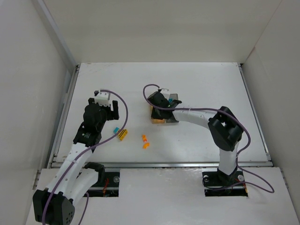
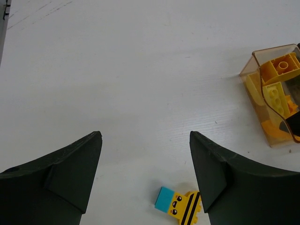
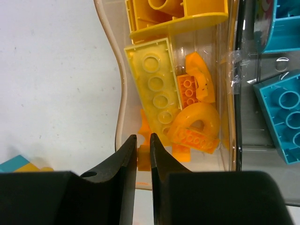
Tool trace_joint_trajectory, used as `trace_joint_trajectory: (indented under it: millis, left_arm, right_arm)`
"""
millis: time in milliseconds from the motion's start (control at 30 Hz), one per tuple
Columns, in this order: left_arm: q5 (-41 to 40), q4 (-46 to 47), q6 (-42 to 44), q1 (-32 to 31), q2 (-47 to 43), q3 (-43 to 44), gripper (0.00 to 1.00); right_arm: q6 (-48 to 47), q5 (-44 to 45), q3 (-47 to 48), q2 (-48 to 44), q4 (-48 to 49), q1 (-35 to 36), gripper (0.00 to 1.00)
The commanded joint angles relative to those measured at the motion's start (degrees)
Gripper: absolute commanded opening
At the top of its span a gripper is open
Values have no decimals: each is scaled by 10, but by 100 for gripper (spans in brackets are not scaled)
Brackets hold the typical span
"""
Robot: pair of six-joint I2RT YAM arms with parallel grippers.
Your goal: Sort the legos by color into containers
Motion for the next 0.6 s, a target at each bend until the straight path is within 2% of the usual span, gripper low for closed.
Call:
trace_joint_trajectory:
  millis: [0, 167, 233, 333, 500, 533, 567]
  left_arm:
    - [2, 19, 4, 3, -11, -2, 73]
    - [-3, 14, 4, 3, -11, -2, 73]
    - [-3, 14, 4, 3, -11, -2, 73]
    - [-8, 14, 4, 3, -11, -2, 74]
    - [-8, 14, 4, 3, -17, -2, 74]
    - [-8, 14, 4, 3, -17, -2, 74]
    - [-8, 14, 4, 3, -17, -2, 74]
  right_arm:
    - [31, 15, 32, 8, 5, 6, 0]
    - [31, 15, 45, 20, -7, 6, 3]
    - [31, 21, 51, 20, -13, 6, 15]
    - [31, 30, 57, 20, -37, 6, 37]
    - [-11, 61, 62, -9, -55, 11, 44]
    - [-39, 68, 70, -14, -55, 11, 47]
    - [-58, 68, 70, -15, -55, 19, 54]
